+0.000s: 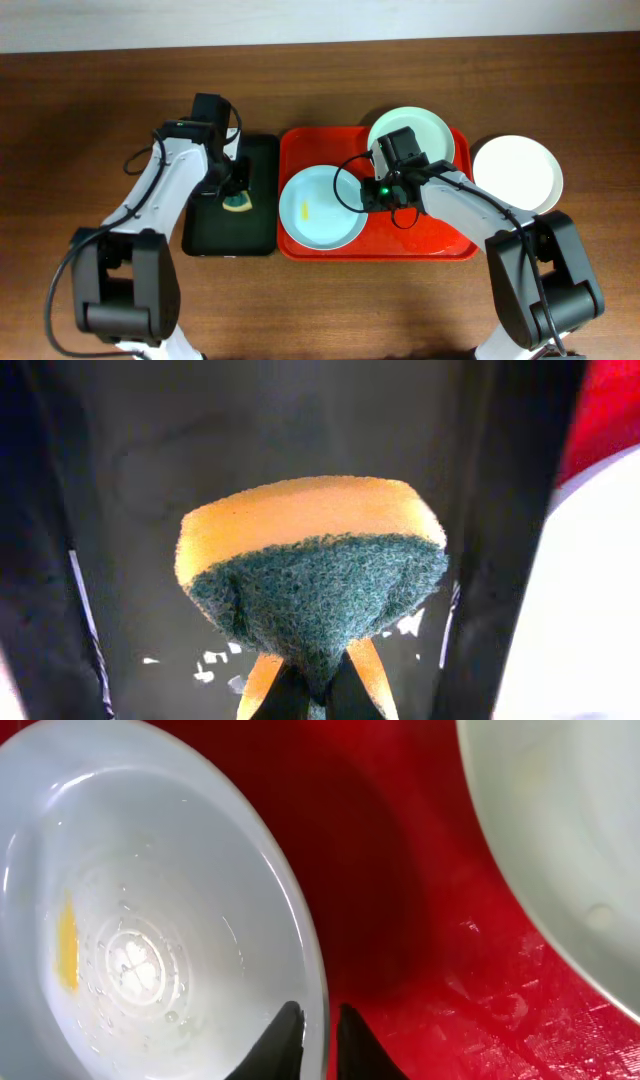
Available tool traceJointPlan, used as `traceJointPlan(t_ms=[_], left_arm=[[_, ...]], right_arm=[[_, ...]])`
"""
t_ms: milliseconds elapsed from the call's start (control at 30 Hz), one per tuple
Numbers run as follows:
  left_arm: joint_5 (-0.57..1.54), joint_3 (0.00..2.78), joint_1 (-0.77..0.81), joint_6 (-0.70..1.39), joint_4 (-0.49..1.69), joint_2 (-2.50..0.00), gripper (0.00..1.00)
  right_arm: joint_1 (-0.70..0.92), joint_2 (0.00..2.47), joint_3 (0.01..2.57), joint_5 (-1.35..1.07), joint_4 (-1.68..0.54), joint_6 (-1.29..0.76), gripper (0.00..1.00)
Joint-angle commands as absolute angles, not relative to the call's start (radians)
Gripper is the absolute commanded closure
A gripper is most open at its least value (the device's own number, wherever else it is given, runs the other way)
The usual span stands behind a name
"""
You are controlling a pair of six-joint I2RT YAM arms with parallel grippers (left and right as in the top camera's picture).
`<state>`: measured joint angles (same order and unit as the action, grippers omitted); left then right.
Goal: Clean dirty plates on tray and stack at the side
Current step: 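Carry the sponge over the pale green plate with left gripper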
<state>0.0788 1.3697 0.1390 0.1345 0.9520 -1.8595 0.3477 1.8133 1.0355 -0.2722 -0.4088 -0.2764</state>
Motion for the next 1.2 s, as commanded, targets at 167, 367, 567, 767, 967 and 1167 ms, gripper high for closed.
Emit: traceJointPlan(t_ms=[167,367,567,767,967,1167], left_arm=[[0.083,1.403,0.182,0.133,1.009,-1.894,1.0],[0.09,1.559,0.197,0.141,1.124,-1.894,1.0],[0.091,1.562,0.277,0.178,1.112,-1.896,1.0],[0.09,1.554,0.379,0.277,1.067,-1.899,1.0],[0.091,1.553,0.426,0.358,1.045,-1.906,1.0],[0.136,1.553,0.43,0.38,1.048,-1.962,1.0]], right_arm=[[0.347,1.83,1.029,-0.28,-0.422,-0.27,0.84],[0.347,1.83,1.029,-0.281,-0.456,-0.27,0.96],[0.347,1.83,1.029,-0.277,-0.456,-0.27,0.96],[0.347,1.83,1.028,-0.276,-0.449,-0.269,0.96],[0.347,1.83,1.028,-0.276,-0.449,-0.269,0.96],[0.347,1.83,1.028,-0.277,-0.448,-0.27,0.96]])
